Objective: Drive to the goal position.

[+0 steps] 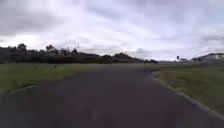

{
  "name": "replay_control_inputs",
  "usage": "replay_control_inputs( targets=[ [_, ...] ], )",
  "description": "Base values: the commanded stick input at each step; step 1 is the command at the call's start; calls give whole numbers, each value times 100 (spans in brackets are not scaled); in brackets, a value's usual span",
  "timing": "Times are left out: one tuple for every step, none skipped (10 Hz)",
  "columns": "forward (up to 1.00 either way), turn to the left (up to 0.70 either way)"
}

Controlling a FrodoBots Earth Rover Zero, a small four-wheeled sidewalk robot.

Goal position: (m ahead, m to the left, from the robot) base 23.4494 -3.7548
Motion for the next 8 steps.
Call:
replay_control_inputs(
  targets=[
    [70, 0],
    [70, 0],
    [70, 0],
    [70, 0],
    [70, 0],
    [70, 0],
    [70, 0],
    [70, 0]
  ],
)
